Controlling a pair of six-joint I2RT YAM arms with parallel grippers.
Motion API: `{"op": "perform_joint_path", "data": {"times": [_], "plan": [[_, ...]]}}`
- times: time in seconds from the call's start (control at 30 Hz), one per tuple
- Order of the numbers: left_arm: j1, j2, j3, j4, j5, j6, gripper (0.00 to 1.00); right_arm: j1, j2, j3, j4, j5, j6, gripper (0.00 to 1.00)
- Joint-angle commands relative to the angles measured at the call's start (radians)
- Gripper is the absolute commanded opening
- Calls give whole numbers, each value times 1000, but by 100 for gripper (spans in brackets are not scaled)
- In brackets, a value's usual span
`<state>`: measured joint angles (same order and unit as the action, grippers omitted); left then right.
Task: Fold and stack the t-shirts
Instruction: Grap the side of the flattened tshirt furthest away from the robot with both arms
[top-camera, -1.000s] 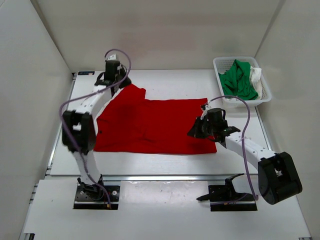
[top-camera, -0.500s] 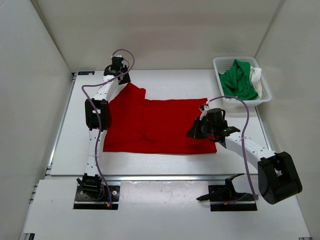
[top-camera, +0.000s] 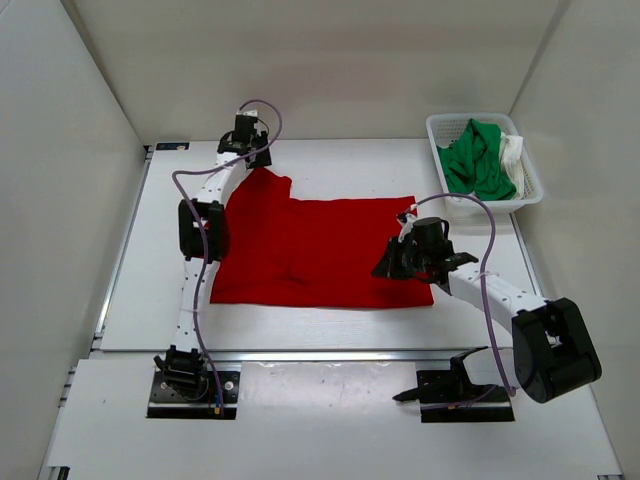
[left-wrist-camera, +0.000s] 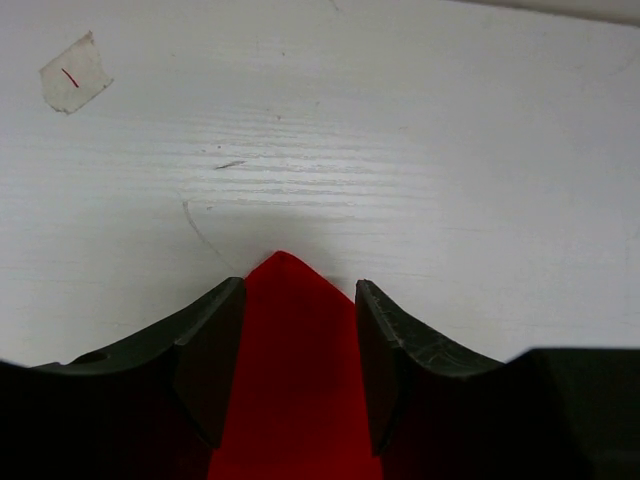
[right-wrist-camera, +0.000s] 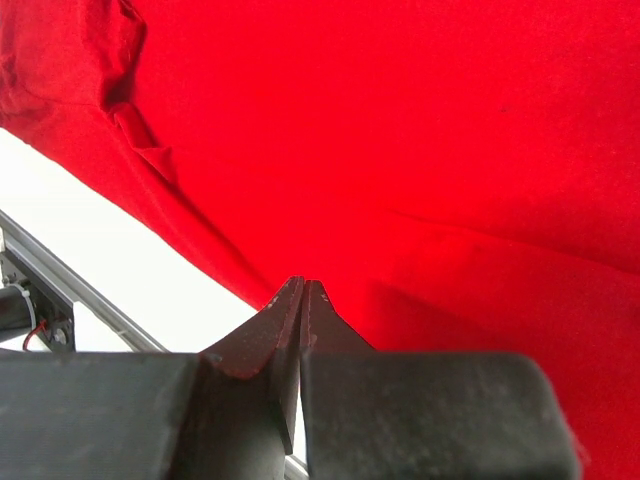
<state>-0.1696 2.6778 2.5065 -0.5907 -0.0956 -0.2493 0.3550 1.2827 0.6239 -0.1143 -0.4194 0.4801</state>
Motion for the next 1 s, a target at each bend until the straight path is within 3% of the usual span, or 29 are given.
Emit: {"op": "perform_joint_path", "data": {"times": [0.0,0.23,0.73,0.9,0.97], "plan": [[-11,19,43,6,-44,34,59,-7,-37,22,11,-16,-18,0],[-15,50,68,20,-65,41,58,-2,-48,14,18,-41,0,0],[-33,33,74,9,-89,56,9,-51,-26,29,38,-51,14,0],[-31,-7,97,-26,-84,35,0,-62,52,112,71,23,23,8],[-27,-39,81,-37,-49,9,0,-80,117,173,76,134,12,17]]}}
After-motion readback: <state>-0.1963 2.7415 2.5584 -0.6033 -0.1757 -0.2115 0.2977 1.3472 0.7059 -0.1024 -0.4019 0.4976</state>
